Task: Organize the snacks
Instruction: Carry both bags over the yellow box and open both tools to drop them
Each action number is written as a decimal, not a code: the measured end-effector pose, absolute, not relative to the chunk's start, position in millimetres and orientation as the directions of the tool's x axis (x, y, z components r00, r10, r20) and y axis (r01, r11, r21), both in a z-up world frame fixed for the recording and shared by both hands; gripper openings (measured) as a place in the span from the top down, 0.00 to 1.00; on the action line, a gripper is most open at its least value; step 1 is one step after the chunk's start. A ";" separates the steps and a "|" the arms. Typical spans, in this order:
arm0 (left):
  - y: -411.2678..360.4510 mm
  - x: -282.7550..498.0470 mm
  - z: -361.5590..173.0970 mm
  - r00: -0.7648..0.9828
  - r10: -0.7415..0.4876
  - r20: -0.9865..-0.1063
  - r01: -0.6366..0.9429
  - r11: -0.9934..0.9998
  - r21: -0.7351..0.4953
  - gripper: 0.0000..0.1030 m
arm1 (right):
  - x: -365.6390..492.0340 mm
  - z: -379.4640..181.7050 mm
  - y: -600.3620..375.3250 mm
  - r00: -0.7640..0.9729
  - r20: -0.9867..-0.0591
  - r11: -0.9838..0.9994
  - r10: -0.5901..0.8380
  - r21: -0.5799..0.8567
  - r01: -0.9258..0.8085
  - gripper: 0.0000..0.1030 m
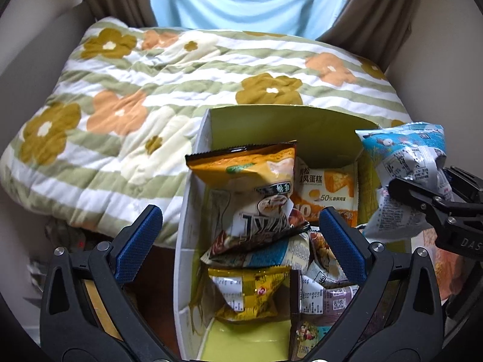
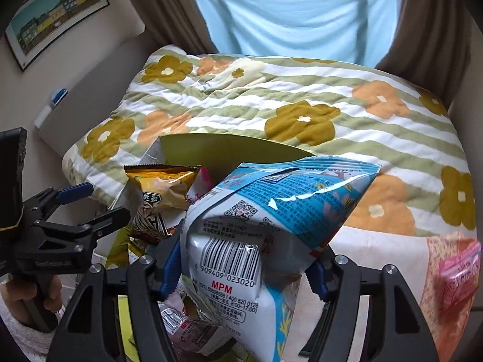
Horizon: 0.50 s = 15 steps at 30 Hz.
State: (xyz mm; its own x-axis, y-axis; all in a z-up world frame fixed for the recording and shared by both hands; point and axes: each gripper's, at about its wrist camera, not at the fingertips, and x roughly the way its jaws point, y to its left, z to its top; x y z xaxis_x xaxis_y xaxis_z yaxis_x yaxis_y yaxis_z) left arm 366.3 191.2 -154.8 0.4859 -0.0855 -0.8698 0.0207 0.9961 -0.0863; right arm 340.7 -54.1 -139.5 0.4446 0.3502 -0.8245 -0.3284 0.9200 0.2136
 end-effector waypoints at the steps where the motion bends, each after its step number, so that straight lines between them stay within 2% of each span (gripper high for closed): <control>1: 192.3 364.0 -153.5 0.490 -0.084 -0.868 0.014 0.996 -0.088 0.00 | 341.5 -139.3 -50.4 0.452 -0.819 0.917 0.354 0.207 -0.342 0.33; 2: 193.8 361.8 -151.9 0.495 -0.080 -0.865 0.007 0.996 -0.088 0.00 | 341.7 -139.2 -48.3 0.458 -0.815 0.915 0.354 0.201 -0.351 0.26; 3: 194.8 359.8 -150.1 0.498 -0.075 -0.864 -0.001 0.996 -0.086 0.00 | 341.9 -139.0 -46.4 0.468 -0.809 0.912 0.357 0.194 -0.360 0.15; 5: 197.7 355.5 -146.2 0.497 -0.078 -0.864 -0.009 0.995 -0.095 0.00 | 340.6 -137.5 -43.5 0.493 -0.788 0.908 0.369 0.192 -0.373 0.03; 9: 197.6 349.2 -140.7 0.505 -0.089 -0.859 -0.012 0.994 -0.110 0.00 | 328.1 -130.4 -47.6 0.535 -0.758 0.910 0.374 0.189 -0.369 0.02; 15: 194.4 340.5 -141.7 0.506 -0.117 -0.855 0.003 0.991 -0.134 0.00 | 311.2 -125.4 -52.5 0.537 -0.768 0.921 0.350 0.177 -0.348 0.02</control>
State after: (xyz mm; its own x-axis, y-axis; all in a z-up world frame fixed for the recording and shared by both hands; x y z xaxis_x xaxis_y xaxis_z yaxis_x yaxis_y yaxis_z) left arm 340.5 194.4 -141.7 0.5059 -0.1172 -0.8546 0.0029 0.9910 -0.1342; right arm 311.2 -52.5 -125.4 0.5367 0.3499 -0.7678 -0.3475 0.9209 0.1767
